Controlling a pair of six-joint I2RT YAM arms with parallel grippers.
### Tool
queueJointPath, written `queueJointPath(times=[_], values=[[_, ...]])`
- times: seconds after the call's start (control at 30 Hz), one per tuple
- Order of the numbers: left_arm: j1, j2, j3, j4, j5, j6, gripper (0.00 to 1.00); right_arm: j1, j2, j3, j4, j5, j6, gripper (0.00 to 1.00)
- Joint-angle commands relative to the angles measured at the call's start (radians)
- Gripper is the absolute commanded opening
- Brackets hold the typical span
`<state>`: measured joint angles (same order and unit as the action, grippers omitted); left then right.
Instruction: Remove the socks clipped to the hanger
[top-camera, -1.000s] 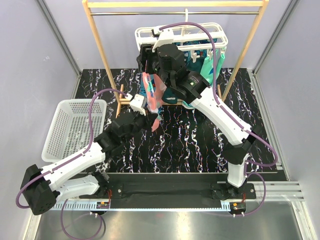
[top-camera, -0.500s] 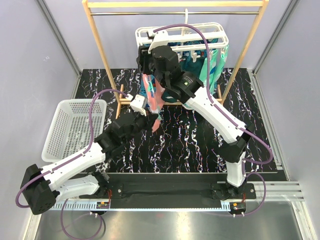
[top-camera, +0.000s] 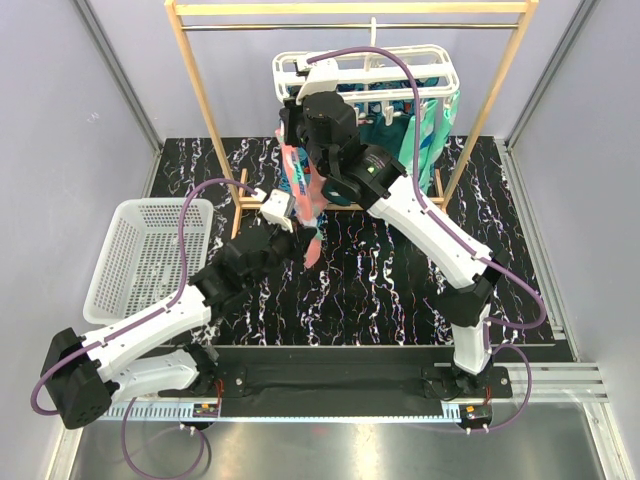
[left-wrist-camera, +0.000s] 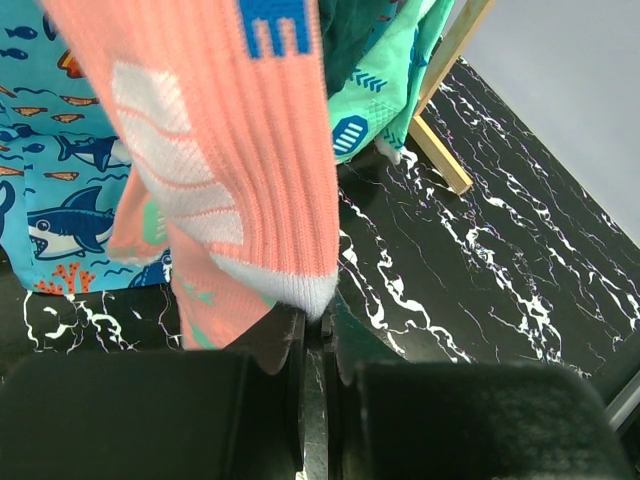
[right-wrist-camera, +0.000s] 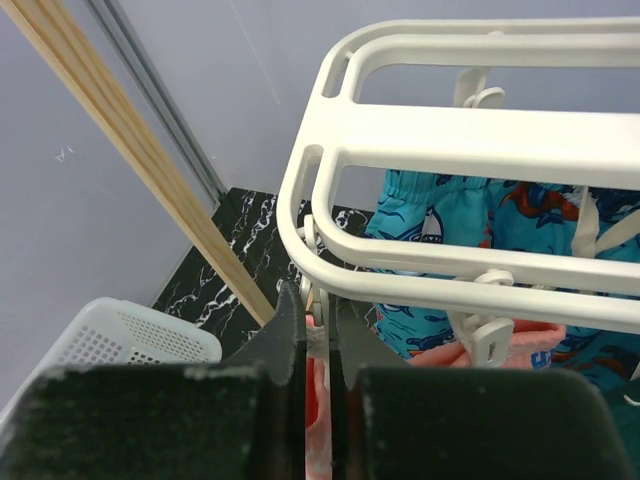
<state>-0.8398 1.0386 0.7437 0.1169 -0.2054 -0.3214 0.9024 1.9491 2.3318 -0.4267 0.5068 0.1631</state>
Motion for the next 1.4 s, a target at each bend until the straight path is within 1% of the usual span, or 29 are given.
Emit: queueJointPath(times=[0.0,0.23,0.3,0.37,0.43,0.47,0.53,0.57,0.6,0.63,0.67,0.7,0.73,0.77,0.8,0.83,0.87,0.93,0.97,1.0,1.03,1.1,1.13,1.17,1.2,1.27,1.33,1.37], values=[[-0.007,-0.009,0.025,0.063,-0.028,0.005,0.00,0.009,-0.007,0.035,0.046,0.042,-0.008,0.00],[-0.008,-0.017,0.006,0.056,-0.042,-0.014,0.00,0.007,-0.030,0.003,0.060,0.045,-0.008,0.00],[-0.007,-0.028,-0.003,0.029,-0.101,-0.051,0.00,0.007,-0.038,-0.003,0.060,0.042,-0.007,0.00],[-0.004,-0.051,0.003,-0.054,-0.161,-0.083,0.00,0.009,-0.044,-0.012,0.057,0.033,-0.002,0.00],[0.002,-0.075,0.013,-0.106,-0.178,-0.122,0.00,0.007,-0.061,-0.035,0.059,0.029,0.006,0.01],[0.008,-0.090,0.022,-0.168,-0.195,-0.137,0.00,0.007,-0.065,-0.045,0.062,0.022,0.010,0.02],[0.027,-0.129,0.061,-0.244,-0.218,-0.175,0.00,0.007,-0.085,-0.078,0.075,0.013,0.013,0.04],[0.037,-0.138,0.081,-0.334,-0.241,-0.186,0.00,0.009,-0.088,-0.086,0.080,0.001,0.016,0.04],[0.072,-0.152,0.124,-0.389,-0.253,-0.208,0.00,0.009,-0.098,-0.092,0.082,0.001,0.024,0.04],[0.100,-0.156,0.149,-0.492,-0.259,-0.218,0.00,0.007,-0.101,-0.094,0.080,-0.004,0.027,0.05],[0.135,-0.170,0.166,-0.540,-0.241,-0.229,0.00,0.007,-0.102,-0.097,0.075,-0.011,0.030,0.06],[0.216,-0.179,0.193,-0.581,-0.223,-0.246,0.00,0.009,-0.111,-0.103,0.075,-0.016,0.036,0.08],[0.261,-0.190,0.204,-0.649,-0.201,-0.249,0.00,0.009,-0.114,-0.107,0.074,-0.017,0.039,0.11],[0.304,-0.219,0.210,-0.675,-0.165,-0.251,0.00,0.007,-0.119,-0.115,0.075,-0.020,0.041,0.26],[0.380,-0.233,0.221,-0.700,-0.157,-0.249,0.00,0.007,-0.130,-0.129,0.075,-0.022,0.044,0.31],[0.413,-0.250,0.238,-0.744,-0.157,-0.245,0.00,0.009,-0.136,-0.138,0.077,-0.022,0.044,0.35],[0.463,-0.270,0.249,-0.764,-0.167,-0.236,0.00,0.009,-0.147,-0.153,0.080,-0.024,0.044,0.44],[0.507,-0.281,0.266,-0.810,-0.189,-0.214,0.00,0.009,-0.159,-0.170,0.078,-0.025,0.049,0.52],[0.545,-0.267,0.288,-0.822,-0.206,-0.182,0.00,0.009,-0.179,-0.181,0.078,-0.039,0.052,0.59],[0.560,-0.256,0.302,-0.841,-0.224,-0.173,0.00,0.009,-0.191,-0.213,0.080,-0.045,0.059,0.62],[0.577,-0.238,0.318,-0.882,-0.271,-0.165,0.00,0.007,-0.206,-0.233,0.083,-0.059,0.064,0.66],[0.640,-0.197,0.347,-0.914,-0.314,-0.157,0.00,0.009,-0.265,-0.311,0.100,-0.094,0.082,0.76],[0.666,-0.187,0.348,-0.934,-0.343,-0.159,0.00,0.009,-0.288,-0.340,0.106,-0.123,0.088,0.79],[0.721,-0.183,0.345,-0.936,-0.347,-0.156,0.00,0.009,-0.335,-0.371,0.123,-0.140,0.095,0.82],[0.748,-0.183,0.342,-0.935,-0.350,-0.150,0.00,0.007,-0.360,-0.431,0.128,-0.152,0.105,0.89],[0.813,-0.190,0.333,-0.933,-0.382,-0.145,0.00,0.007,-0.438,-0.489,0.141,-0.185,0.115,0.94],[0.838,-0.186,0.319,-0.925,-0.407,-0.142,0.00,0.009,-0.492,-0.572,0.146,-0.201,0.121,1.00],[0.891,-0.181,0.310,-0.915,-0.396,-0.131,0.00,0.009,-0.545,-0.598,0.144,-0.206,0.119,1.00]])
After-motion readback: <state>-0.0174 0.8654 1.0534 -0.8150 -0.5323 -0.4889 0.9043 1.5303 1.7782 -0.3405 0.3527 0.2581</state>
